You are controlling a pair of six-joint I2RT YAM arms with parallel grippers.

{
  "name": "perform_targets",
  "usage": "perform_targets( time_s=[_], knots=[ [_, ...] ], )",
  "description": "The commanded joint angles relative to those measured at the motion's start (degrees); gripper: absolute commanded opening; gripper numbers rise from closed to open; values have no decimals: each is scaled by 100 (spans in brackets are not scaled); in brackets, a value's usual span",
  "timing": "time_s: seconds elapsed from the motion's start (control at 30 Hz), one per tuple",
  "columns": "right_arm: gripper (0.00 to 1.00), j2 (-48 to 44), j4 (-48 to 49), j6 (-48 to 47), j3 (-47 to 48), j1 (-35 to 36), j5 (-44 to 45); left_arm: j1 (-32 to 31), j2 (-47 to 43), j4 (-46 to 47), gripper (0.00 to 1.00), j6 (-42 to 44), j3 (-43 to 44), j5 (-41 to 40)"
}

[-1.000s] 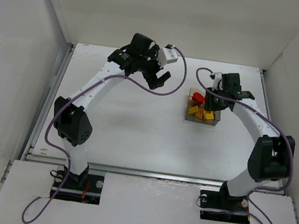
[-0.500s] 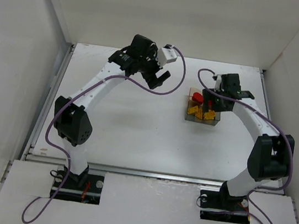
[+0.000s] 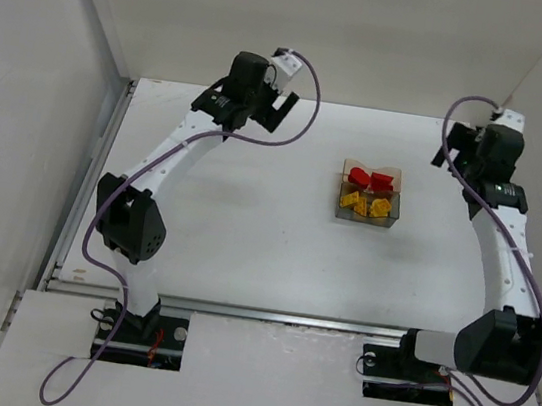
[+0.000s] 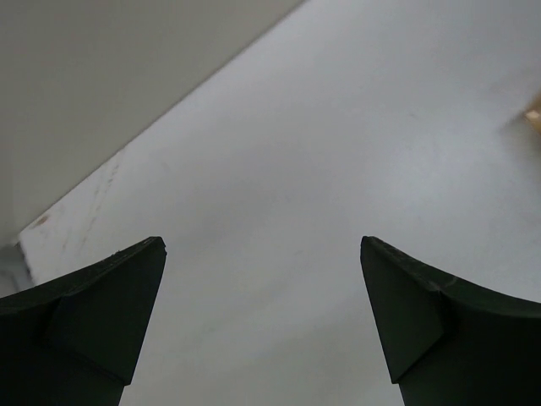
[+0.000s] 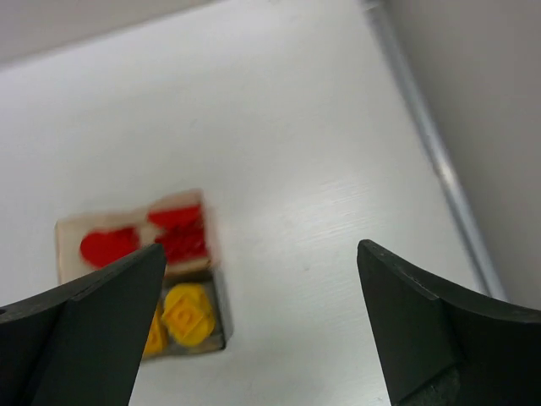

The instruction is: Sort the legos into containers by color

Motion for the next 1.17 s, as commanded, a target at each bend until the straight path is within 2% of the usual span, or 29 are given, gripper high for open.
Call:
perform_targets(
  time_s=[0.0,0.03,0.13,0.2,0.33,1.13],
  knots=[
    [100,-322,845,869,-126,-345,1400,303,-388,1154,100,-828,-31,-2147],
    [100,-375,925,1020,-179,-345,2448,355,-388,1269,100,-942,-31,-2847],
    [100,-594,1354,1293,-425,-398,4148,776,-388,1428,100,-1372,117,-3538],
    [100,-718,1523,1346,-513,-459,4479,953,-327,1245,100,-1627,432,-3601],
    [100,-929,1646,1399,-514,-635,4480,1234,-273,989,100,-2041,707,-3540],
    [100,-1088,1646,1575,-347,-635,4524,1235,-273,883,100,-1980,654,-3258]
  ],
)
